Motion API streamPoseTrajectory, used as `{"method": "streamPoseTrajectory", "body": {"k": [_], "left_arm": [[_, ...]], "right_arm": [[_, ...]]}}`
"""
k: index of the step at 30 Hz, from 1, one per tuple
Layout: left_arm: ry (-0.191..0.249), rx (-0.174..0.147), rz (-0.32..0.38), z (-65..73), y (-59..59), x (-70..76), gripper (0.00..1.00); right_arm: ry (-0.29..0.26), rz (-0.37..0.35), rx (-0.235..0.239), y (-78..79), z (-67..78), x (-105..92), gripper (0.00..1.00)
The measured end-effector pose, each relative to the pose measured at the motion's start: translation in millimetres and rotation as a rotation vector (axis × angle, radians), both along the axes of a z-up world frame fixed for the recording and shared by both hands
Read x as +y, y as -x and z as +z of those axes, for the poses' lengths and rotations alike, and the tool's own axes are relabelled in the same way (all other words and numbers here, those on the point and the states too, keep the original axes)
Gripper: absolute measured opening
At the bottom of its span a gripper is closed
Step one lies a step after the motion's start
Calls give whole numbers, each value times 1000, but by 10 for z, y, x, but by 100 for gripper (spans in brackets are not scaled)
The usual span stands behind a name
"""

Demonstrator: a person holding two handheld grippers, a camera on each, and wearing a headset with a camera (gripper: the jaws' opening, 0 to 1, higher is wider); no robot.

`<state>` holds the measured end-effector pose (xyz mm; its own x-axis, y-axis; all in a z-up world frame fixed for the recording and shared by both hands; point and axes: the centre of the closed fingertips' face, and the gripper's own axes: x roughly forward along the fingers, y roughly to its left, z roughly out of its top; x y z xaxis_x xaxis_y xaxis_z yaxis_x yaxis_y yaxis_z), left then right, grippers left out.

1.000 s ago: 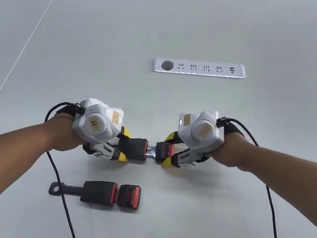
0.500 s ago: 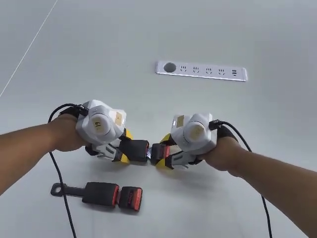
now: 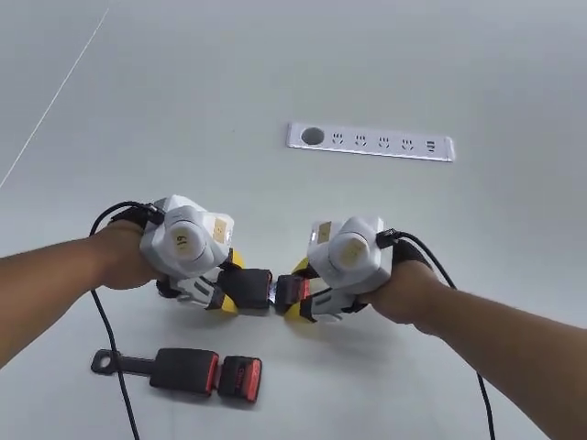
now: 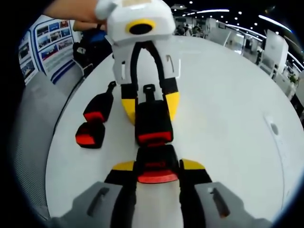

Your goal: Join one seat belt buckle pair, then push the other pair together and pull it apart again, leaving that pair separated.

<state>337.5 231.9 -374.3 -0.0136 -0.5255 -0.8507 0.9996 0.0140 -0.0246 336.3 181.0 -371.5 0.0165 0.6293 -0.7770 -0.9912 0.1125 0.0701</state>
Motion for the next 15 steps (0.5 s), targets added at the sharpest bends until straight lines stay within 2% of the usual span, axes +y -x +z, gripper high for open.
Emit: {"method": "streamPoseTrajectory", "body": {"k": [5, 15], "left_arm": [[-5, -5, -12, 43, 40, -21, 33], [-14, -10, -29, 27, 16, -16, 33]], "right_arm": [[17, 9, -6, -1, 0, 1, 33], [34, 17, -11, 1, -4, -3, 33]]}}
